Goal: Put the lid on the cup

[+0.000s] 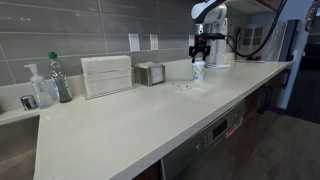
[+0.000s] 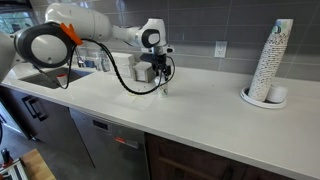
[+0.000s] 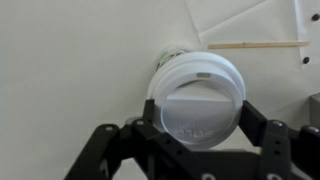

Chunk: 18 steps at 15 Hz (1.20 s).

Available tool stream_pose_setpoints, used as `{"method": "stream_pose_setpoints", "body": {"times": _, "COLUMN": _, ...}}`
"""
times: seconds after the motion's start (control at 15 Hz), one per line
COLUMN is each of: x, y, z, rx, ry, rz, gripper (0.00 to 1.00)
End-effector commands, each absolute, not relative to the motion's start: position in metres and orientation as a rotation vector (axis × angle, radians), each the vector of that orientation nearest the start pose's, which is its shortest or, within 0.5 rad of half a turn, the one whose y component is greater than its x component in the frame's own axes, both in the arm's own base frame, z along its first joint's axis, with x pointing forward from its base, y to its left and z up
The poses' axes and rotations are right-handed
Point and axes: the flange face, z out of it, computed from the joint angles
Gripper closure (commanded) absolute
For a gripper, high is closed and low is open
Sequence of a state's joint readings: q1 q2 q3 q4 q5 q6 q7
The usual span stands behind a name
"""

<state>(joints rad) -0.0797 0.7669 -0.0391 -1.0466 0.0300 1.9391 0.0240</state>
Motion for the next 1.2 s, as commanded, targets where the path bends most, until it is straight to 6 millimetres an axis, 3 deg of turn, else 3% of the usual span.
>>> {"method": "stream_pose_setpoints", "body": {"times": 0.0, "x": 0.7690, "y": -0.0782, "z": 0.3870, "rx": -3.135, "ry": 0.194, "rz": -0.140, "gripper": 0.43}}
{"method": "stream_pose_setpoints", "body": {"times": 0.33, "x": 0.7684, "y": -0.0788, "z": 0.3925, "rx": -3.131, "ry": 0.194, "rz": -0.155, "gripper": 0.43}}
{"method": "stream_pose_setpoints", "body": {"times": 0.47, "x": 0.7682, "y": -0.0789, "z": 0.3924, "rx": -3.129, "ry": 0.192, "rz": -0.154, "gripper": 0.24}}
{"method": "stream_pose_setpoints", "body": {"times": 0.67, "x": 0.7680, "y": -0.0787, "z": 0.3915, "rx": -3.131, "ry": 0.189, "rz": -0.150, "gripper": 0.22}}
{"method": "stream_pose_setpoints", "body": {"times": 0.93, "x": 0.7673, "y": -0.0771, "z": 0.3929, "rx": -3.130, "ry": 0.177, "rz": -0.145, "gripper": 0.10}}
{"method": "stream_pose_setpoints", "body": {"times": 1.13, "x": 0.7667, "y": -0.0758, "z": 0.3937, "rx": -3.129, "ry": 0.171, "rz": -0.140, "gripper": 0.09}}
